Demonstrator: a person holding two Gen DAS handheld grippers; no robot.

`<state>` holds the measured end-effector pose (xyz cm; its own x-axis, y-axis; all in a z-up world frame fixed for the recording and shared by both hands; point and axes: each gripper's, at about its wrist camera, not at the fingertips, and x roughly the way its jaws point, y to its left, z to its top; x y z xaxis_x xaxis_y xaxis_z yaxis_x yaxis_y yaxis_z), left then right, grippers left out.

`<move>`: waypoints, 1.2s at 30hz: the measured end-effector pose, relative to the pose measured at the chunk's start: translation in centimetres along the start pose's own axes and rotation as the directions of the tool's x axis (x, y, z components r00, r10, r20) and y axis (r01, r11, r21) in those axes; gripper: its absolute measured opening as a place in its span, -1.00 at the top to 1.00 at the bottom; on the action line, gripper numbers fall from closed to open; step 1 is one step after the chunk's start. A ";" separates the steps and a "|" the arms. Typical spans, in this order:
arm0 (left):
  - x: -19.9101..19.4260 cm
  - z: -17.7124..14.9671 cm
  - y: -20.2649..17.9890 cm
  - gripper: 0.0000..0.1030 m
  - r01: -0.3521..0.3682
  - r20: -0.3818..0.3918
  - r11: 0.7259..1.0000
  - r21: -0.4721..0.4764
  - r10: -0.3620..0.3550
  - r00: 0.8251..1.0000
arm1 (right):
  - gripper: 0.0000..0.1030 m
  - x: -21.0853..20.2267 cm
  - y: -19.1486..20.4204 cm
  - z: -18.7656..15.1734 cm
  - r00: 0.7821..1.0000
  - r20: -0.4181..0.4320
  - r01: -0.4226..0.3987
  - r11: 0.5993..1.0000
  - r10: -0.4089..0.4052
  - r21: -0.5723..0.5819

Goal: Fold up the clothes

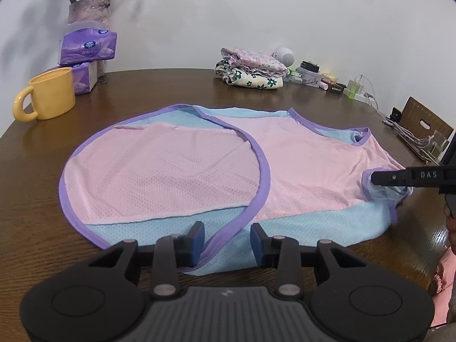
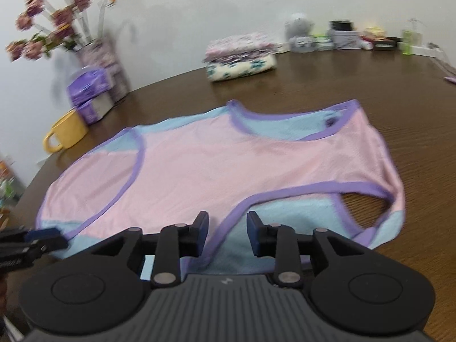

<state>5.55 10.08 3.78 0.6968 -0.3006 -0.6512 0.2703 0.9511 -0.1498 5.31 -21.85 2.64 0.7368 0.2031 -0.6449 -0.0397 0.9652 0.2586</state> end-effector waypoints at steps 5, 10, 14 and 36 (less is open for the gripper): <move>0.1 0.0 -0.1 0.33 -0.002 0.007 1.000 0.012 0.002 1.000 | 0.43 -0.4 -0.1 -0.4 0.999 -0.026 -0.037 0.999 0.037 -0.002; 0.1 -0.2 -0.5 0.33 -0.010 0.013 1.000 0.023 0.010 1.000 | 0.48 1.0 1.1 -0.8 0.999 -0.041 -0.004 0.998 0.001 -0.065; 0.0 -0.3 -0.5 0.34 -0.015 0.016 1.000 0.023 0.015 1.000 | 0.96 1.4 2.4 -1.0 0.998 -0.026 0.058 0.983 -0.063 -0.173; 0.0 -0.5 -0.8 0.34 -0.042 0.029 0.999 0.016 0.042 0.999 | 0.88 1.2 2.2 -1.3 0.998 -0.012 0.053 0.979 -0.056 -0.196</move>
<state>5.03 9.37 3.53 0.7262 -0.2626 -0.6353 0.2510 0.9616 -0.1107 5.25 -19.28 1.53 0.7295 0.1507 -0.6672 -0.1326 0.9881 0.0782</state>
